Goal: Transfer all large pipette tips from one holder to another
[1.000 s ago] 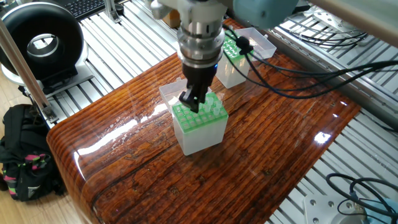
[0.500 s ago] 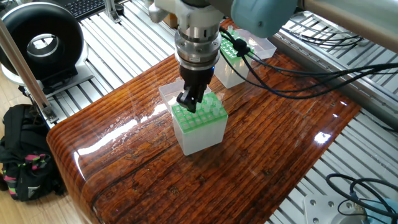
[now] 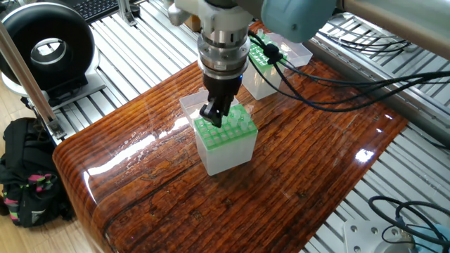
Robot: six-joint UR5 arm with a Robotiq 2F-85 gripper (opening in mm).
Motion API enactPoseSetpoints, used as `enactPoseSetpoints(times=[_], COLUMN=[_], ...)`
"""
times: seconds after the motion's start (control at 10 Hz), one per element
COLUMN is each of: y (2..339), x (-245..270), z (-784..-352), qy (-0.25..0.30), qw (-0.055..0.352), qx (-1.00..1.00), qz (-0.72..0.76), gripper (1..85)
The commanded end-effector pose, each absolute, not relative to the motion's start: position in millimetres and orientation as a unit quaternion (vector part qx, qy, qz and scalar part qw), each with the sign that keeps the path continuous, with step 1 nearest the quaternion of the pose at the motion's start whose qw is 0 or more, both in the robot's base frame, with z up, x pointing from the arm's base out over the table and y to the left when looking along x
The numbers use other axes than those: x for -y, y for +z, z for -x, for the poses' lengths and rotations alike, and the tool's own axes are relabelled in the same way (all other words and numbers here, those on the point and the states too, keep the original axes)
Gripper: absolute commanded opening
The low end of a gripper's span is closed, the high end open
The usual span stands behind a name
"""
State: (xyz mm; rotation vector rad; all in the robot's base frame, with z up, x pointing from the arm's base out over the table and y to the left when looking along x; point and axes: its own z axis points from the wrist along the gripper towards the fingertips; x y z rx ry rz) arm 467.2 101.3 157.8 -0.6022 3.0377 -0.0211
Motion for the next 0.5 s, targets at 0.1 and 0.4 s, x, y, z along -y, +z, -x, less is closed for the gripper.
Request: enactPoseSetpoints(times=[0.1,0.4], y=[152.4,147.1], x=[-99.7,-95.8], z=[-470.4,-469.6], qy=[-0.005,0.003], qw=[0.024,0.024], qx=[-0.980,-0.979], qz=[0.197,0.201], gripper=[34.0,33.0])
